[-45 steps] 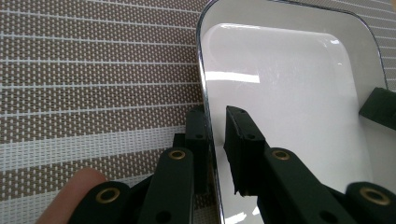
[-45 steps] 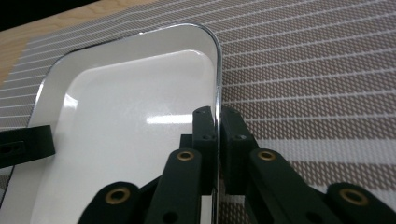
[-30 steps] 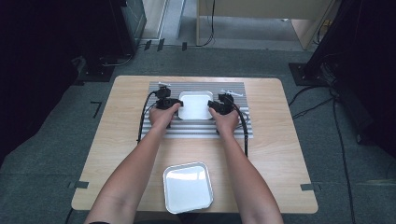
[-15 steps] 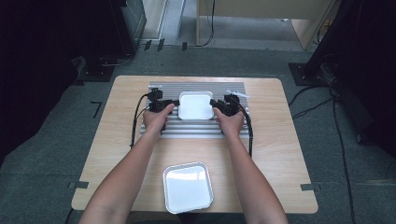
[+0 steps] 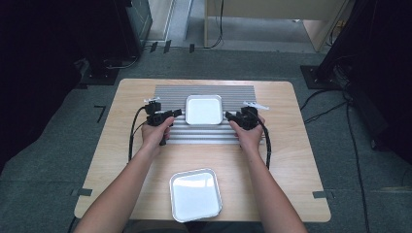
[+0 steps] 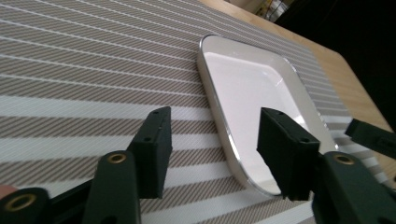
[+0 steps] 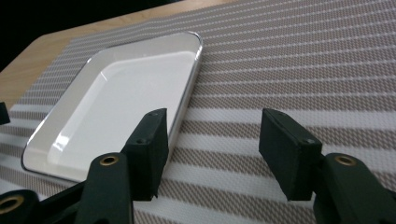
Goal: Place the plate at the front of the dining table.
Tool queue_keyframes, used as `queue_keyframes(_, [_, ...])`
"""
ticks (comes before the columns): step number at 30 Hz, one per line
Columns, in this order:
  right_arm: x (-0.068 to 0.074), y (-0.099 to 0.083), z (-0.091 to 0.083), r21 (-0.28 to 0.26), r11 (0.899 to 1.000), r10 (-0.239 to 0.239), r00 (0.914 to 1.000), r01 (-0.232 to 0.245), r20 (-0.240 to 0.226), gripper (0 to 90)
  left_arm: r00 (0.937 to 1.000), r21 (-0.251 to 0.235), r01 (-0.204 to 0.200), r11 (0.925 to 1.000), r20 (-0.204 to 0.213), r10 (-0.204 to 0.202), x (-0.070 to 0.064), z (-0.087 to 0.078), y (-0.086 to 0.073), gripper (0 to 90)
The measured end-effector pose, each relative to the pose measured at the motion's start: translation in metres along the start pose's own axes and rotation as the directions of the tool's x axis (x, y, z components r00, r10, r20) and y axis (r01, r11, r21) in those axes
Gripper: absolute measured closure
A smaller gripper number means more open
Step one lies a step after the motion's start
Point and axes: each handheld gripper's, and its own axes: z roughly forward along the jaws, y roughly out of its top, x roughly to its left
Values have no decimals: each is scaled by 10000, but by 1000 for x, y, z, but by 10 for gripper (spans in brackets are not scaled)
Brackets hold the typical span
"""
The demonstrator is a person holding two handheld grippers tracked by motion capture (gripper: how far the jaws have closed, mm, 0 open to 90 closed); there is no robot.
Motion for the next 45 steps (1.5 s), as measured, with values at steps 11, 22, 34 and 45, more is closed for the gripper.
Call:
queue_keyframes(11, [-3, -23, -34, 357, 9902, -1341, 9903, 1353, -352, 296, 9930, 621, -1127, 9917, -286, 1146, -2, -30, -21, 220])
queue_keyframes(22, [-5, -44, -61, 653, 9734, -2180, 9755, 2196, -305, 266, 9677, 875, -2255, 9703, -952, 2334, 9, -59, -52, 202])
queue_keyframes(34, [-13, -62, -89, 718, 9673, -2411, 9697, 2434, -389, 257, 9569, 556, -2763, 9595, -767, 2800, 19, -92, -74, 174])
queue_keyframes(45, [-24, -74, -122, 510, 9697, -2377, 9708, 2391, -315, 253, 9550, -58, -2920, 9564, -555, 2913, 21, -127, -88, 166])
